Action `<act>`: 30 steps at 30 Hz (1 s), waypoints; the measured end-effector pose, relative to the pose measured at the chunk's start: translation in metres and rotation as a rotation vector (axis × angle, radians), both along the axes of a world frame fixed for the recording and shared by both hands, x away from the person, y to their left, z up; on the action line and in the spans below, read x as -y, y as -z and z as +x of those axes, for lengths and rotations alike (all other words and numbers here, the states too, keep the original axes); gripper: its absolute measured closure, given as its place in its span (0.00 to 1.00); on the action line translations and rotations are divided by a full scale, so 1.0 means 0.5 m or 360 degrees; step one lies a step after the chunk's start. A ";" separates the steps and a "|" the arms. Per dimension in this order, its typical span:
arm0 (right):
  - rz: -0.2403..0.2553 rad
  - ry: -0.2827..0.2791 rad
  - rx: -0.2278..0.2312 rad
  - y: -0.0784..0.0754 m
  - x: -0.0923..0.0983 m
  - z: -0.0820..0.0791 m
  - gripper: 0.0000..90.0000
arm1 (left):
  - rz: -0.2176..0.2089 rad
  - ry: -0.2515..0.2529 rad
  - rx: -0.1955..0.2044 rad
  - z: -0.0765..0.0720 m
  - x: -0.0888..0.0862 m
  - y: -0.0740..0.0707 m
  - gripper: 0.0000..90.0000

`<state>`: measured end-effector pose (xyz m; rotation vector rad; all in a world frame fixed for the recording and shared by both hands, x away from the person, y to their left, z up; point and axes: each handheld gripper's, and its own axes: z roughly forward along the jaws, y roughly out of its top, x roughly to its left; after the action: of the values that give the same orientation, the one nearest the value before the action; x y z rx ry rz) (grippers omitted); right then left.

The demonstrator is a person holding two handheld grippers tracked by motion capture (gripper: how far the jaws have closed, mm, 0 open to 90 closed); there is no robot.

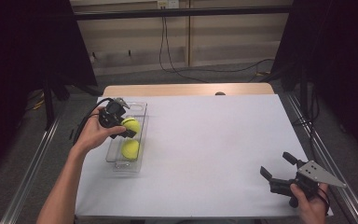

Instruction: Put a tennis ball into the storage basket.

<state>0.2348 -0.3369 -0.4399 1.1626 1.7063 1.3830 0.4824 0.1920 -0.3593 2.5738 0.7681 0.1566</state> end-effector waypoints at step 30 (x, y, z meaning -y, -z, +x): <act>0.0007 0.0005 -0.0002 0.000 -0.001 0.000 0.01 | 0.0019 -0.0071 -0.0058 0.015 0.004 0.037 0.29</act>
<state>0.2347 -0.3366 -0.4399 1.1688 1.7024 1.3851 0.4898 0.1899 -0.3779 2.5783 0.8404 0.1288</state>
